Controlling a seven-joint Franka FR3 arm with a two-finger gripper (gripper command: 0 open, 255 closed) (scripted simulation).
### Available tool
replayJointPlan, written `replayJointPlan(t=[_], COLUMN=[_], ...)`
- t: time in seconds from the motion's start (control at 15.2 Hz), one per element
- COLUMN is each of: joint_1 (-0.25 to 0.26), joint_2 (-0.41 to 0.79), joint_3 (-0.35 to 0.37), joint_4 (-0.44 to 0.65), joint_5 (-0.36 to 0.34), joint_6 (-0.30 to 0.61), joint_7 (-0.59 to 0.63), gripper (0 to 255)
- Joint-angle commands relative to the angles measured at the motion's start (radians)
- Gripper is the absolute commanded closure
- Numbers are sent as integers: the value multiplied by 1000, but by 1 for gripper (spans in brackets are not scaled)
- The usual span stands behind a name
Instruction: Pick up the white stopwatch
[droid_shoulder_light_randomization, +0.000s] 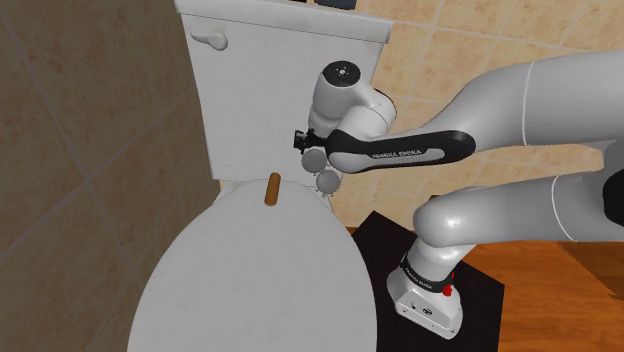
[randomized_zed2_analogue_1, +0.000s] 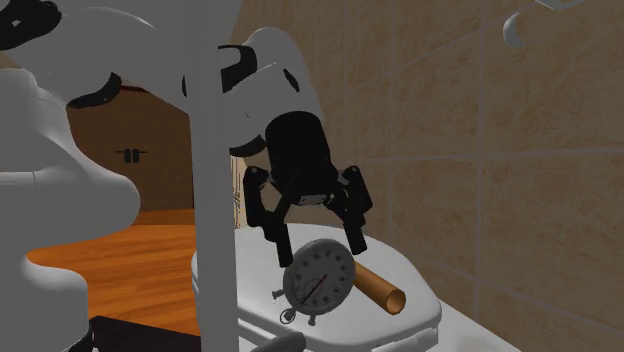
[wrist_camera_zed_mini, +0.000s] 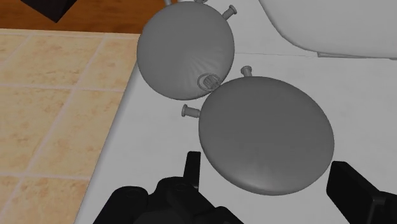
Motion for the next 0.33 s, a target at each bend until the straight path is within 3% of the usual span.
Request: replayJointPlan(t=[0.0, 0.26], joint_1=[5, 10], joint_2=[-9, -18], joint_3=[-12, -26], joint_4=[19, 39], joint_5=[2, 4], joint_6=[-28, -57], joint_7=[-12, -26], gripper=[255, 255])
